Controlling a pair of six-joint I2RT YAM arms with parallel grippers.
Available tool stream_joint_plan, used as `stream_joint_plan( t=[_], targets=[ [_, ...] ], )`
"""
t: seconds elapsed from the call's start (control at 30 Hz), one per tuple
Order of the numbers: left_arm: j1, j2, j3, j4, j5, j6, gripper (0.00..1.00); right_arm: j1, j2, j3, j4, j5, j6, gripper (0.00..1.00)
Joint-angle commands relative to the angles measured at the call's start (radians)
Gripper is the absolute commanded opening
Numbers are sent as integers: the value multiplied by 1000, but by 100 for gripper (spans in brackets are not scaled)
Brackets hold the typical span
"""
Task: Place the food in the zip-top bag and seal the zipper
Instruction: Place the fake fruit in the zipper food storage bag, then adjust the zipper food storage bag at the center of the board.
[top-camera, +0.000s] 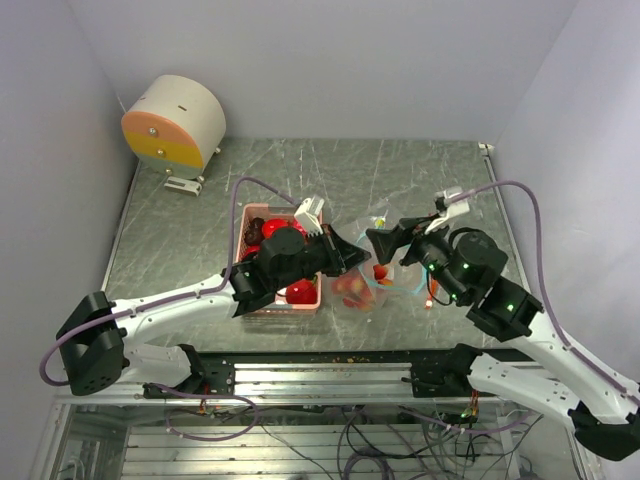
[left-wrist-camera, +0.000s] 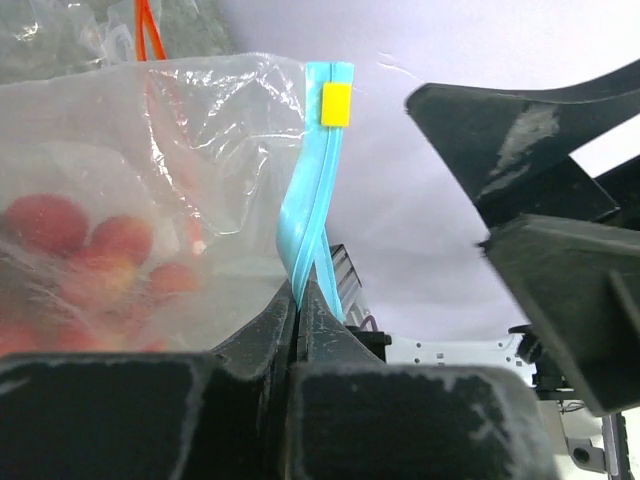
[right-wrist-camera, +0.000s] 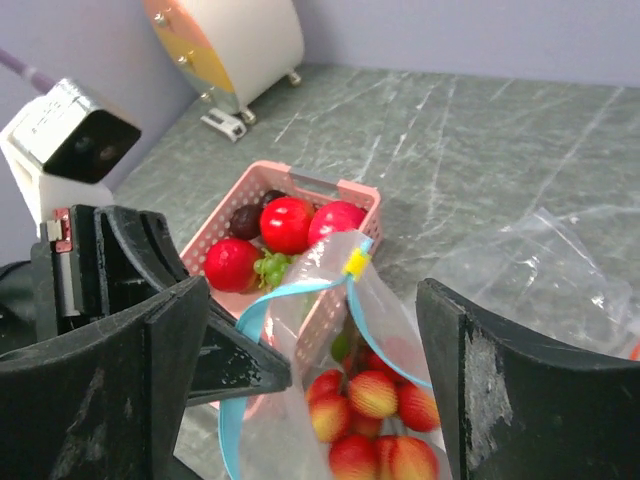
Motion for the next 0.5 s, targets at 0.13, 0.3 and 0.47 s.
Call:
stream_joint_plan(
  t=[0.13,0.3,0.47],
  targets=[
    [10,-48,47,-43,-41,51,7,-3,-20,57,-278,274,171,77],
    [9,-100,67,-106,-77,86,7,-4,20,26,-378,229,222,77],
    [10,-121,75,-125,-72,96,7,-4,16,-30,-384,221,233,76]
  ],
)
